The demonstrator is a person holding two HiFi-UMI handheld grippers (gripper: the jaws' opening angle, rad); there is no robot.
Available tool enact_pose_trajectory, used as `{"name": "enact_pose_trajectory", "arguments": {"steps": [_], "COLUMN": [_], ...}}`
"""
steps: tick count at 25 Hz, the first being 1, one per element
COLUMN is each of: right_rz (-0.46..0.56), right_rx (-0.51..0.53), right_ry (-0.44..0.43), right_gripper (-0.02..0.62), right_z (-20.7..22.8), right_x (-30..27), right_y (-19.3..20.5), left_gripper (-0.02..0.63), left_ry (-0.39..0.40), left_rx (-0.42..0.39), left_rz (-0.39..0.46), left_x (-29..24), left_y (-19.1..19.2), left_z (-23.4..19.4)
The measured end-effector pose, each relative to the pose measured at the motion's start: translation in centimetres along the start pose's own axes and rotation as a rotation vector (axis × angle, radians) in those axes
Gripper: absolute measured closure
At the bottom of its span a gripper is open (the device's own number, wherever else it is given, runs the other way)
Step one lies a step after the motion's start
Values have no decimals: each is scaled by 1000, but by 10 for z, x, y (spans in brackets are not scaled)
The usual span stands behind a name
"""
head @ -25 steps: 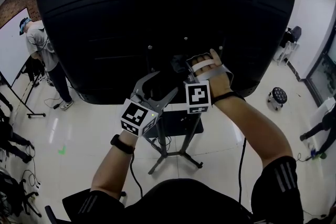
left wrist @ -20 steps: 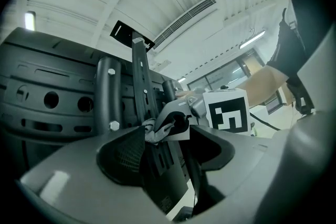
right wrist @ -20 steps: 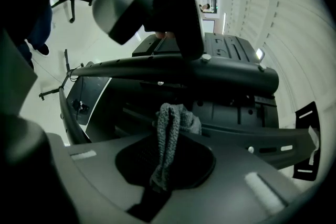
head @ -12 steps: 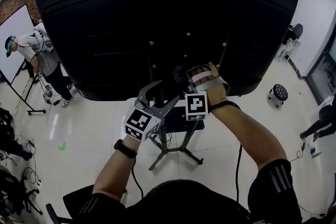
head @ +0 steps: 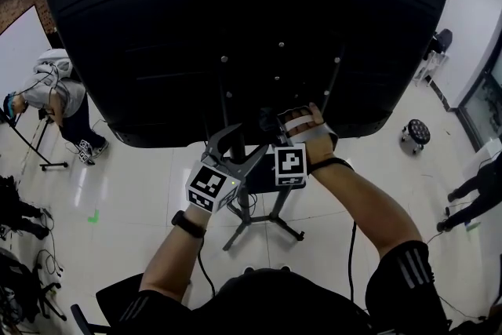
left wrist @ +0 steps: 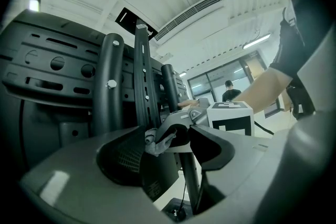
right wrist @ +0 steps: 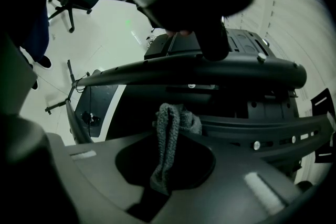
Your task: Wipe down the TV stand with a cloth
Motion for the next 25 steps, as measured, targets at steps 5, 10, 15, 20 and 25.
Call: {"name": "enact_pose_trajectory", "arguments": {"steps": [5, 10, 15, 20, 25], "right_rz": [27, 210, 399, 492, 551], "right_rx": [-44, -231, -494, -692, -753], "right_ry": [-24, -33, -26, 78, 201], "right_gripper": [571, 569, 569, 569, 569], "right_z": [-12, -12, -7, 13, 32], "right_x": [-3, 22, 49, 90, 133], "right_y": [-2, 0, 12, 34, 62], "left_gripper": [314, 314, 314, 314, 314], "left_ry": [11, 10, 33, 89, 116], "left_rx": [15, 20, -3, -18, -1], "left_rz": [-21, -15, 40, 91, 127], "left_x": [2, 6, 11, 15, 6], "left_y": [9, 11, -4, -26, -41], "left_z": [2, 1, 5, 20, 34]}}
Point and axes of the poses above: the fingertips, and each gripper's own axes: x backward along the fingers, z to its right, y out of its underside, the point moved 8 cm from there along x, backward along the fingers, and after that the axes turned 12 degrees about -y, right-handed, at the moved point
